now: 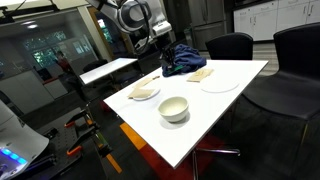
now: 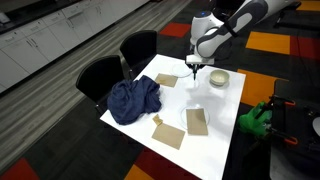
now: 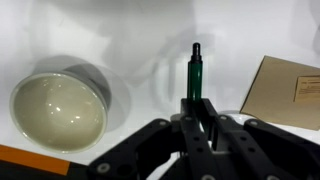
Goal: Take the pen out of the bowl and put it on the table
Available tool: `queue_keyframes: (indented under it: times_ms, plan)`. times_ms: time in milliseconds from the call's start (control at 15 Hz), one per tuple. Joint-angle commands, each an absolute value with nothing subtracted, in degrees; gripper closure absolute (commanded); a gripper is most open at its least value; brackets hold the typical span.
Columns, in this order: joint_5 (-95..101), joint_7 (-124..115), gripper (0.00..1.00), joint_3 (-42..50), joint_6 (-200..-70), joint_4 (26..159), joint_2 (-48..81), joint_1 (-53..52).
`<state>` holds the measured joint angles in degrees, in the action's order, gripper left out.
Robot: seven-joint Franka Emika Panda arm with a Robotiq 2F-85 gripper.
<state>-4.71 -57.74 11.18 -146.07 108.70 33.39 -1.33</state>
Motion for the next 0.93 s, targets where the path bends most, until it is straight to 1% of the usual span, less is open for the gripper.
queue_keyframes:
  times_ms: [0,467,867]
  plan:
    - [-5.7,-61.7,0.97,11.2,-141.1,100.3,40.0,-1.9]
    - [-6.3,-63.3,0.97,9.8,-129.8,88.3,49.9,-0.7]
    - [-5.8,-63.5,0.97,10.0,-121.4,81.2,55.1,-0.6]
